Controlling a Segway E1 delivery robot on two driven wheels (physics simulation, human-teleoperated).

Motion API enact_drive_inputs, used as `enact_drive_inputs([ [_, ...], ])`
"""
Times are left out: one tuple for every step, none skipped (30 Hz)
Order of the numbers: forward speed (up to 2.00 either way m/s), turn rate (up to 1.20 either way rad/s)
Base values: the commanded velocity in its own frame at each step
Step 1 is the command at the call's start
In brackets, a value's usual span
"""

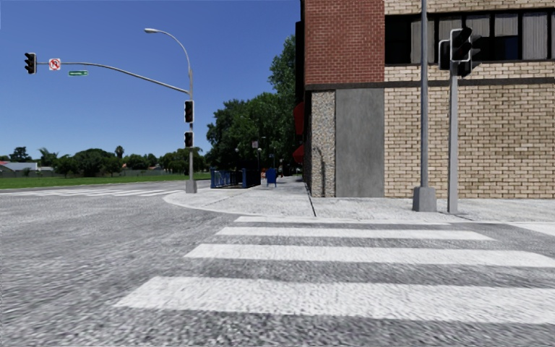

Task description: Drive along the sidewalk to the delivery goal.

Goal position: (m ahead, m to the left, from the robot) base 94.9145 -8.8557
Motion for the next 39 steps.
enact_drive_inputs([
  [1.97,0.00],
  [1.97,0.00],
  [1.97,0.00],
  [1.97,0.00],
  [1.97,0.00],
  [1.97,0.00],
  [1.97,0.00],
  [1.97,0.00],
  [1.97,0.00],
  [1.97,0.00],
  [1.97,0.00],
  [1.97,0.00],
  [1.97,0.00],
  [1.97,0.00],
  [1.97,0.00],
  [1.97,0.00],
  [1.97,-0.06],
  [1.97,-0.06],
  [1.97,-0.08],
  [1.97,-0.09],
  [1.97,-0.09],
  [1.97,-0.09],
  [1.97,-0.09],
  [1.97,-0.09],
  [1.97,-0.09],
  [1.97,-0.09],
  [1.97,-0.10],
  [1.97,-0.10],
  [1.97,-0.10],
  [1.97,-0.10],
  [1.97,-0.10],
  [1.97,-0.10],
  [1.97,-0.10],
  [1.97,-0.10],
  [1.97,-0.14],
  [1.97,-0.17],
  [1.97,-0.17],
  [1.97,-0.17],
  [1.97,-0.17],
])
